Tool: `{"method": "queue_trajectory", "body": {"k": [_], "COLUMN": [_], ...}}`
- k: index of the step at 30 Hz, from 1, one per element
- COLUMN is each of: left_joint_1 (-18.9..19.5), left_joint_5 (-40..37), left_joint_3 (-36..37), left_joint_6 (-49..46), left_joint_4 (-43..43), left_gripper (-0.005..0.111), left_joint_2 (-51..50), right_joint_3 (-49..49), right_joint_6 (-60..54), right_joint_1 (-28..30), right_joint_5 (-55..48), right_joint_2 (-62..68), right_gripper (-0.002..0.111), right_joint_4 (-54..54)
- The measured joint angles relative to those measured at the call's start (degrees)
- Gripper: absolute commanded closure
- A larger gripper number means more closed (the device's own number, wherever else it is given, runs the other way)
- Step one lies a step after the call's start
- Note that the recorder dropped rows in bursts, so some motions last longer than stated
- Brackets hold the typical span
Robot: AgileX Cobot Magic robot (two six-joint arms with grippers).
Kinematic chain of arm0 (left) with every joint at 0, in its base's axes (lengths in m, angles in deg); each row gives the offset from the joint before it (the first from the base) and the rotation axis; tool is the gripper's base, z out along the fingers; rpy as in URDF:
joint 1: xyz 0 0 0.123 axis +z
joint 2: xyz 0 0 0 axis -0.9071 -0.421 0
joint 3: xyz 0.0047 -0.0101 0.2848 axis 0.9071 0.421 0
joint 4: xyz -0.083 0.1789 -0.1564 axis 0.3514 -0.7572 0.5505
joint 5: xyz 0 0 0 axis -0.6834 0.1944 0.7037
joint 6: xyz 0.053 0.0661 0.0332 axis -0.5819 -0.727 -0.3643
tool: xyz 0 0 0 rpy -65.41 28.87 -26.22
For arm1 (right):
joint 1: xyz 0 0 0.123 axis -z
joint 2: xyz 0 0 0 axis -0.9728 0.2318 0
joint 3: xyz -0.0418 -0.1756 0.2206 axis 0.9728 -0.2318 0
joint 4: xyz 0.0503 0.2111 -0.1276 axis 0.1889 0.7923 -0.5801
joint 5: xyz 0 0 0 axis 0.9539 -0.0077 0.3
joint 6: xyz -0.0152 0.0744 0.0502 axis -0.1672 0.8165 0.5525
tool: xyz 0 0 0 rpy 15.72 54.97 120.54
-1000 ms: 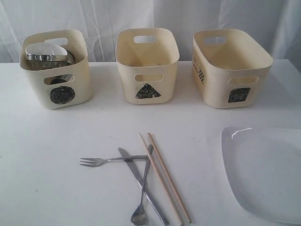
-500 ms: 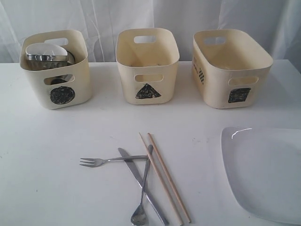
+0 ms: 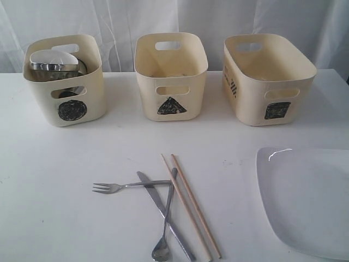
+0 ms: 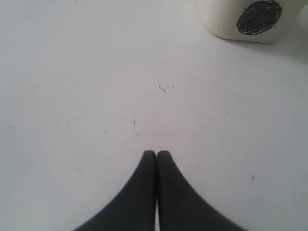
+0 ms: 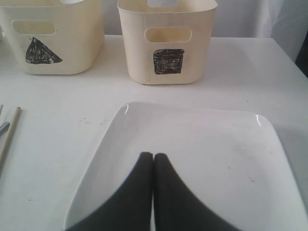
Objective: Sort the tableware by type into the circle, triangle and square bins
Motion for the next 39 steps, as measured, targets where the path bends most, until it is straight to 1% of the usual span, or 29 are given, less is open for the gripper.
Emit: {"method": "queue_trajectory", "body": {"k": [4,7,9,11,12,13,17,18,20,21,24,27,29,32,35,37,39], "left_joint_1": [0.00,0.00,0.00,0.00,0.00,0.00,0.00,0.00,0.00,0.00,0.00,0.00,0.00,0.00,0.00,0.00,0.00], "left_joint_5": [0.00,0.00,0.00,0.00,0.00,0.00,0.00,0.00,0.00,0.00,0.00,0.00,0.00,0.00,0.00,0.00,0.00], "left_joint_3": [0.00,0.00,0.00,0.00,0.00,0.00,0.00,0.00,0.00,0.00,0.00,0.00,0.00,0.00,0.00,0.00,0.00], "left_joint_6": [0.00,0.00,0.00,-0.11,-0.11,-0.11,-0.11,-0.11,-0.11,-0.11,-0.11,-0.11,-0.11,-0.11,-0.11,-0.11,-0.11], "left_joint_4": [0.00,0.00,0.00,0.00,0.00,0.00,0.00,0.00,0.00,0.00,0.00,0.00,0.00,0.00,0.00,0.00,0.00], "left_gripper": [0.107,0.107,0.107,0.107,0.107,0.107,0.107,0.107,0.107,0.107,0.107,0.107,0.107,0.107,0.107,0.107,0.107], "left_joint_2": [0.00,0.00,0.00,0.00,0.00,0.00,0.00,0.00,0.00,0.00,0.00,0.00,0.00,0.00,0.00,0.00,0.00], "right_joint_3": [0.00,0.00,0.00,0.00,0.00,0.00,0.00,0.00,0.29,1.06,6.72,15.69,22.19,31.91,39.35,41.01,41.11], "right_joint_6": [-0.69,-6.01,-6.72,-4.15,-3.87,-3.52,-0.68,3.67,9.11,12.06,19.42,22.46,23.13,26.19,39.17,52.52,61.63], "right_joint_1": [0.00,0.00,0.00,0.00,0.00,0.00,0.00,0.00,0.00,0.00,0.00,0.00,0.00,0.00,0.00,0.00,0.00], "right_joint_5": [0.12,3.93,11.66,28.44,31.62,39.21,55.89,65.15,70.96,71.80,68.30,63.55,62.54,58.56,46.92,34.48,19.64], "right_joint_2": [0.00,0.00,0.00,-0.08,-0.08,-0.08,-0.22,-0.22,-0.22,-0.22,-0.02,4.76,10.54,22.83,35.78,44.03,50.26], "right_gripper": [0.108,0.108,0.108,0.108,0.108,0.108,0.108,0.108,0.108,0.108,0.108,0.108,0.108,0.108,0.108,0.108,0.108], "right_joint_4": [-0.14,-0.99,-0.94,-0.69,-0.69,-0.69,-0.61,-0.61,-0.46,0.08,0.94,-0.35,-5.68,-20.34,-39.01,-50.03,-54.36]}}
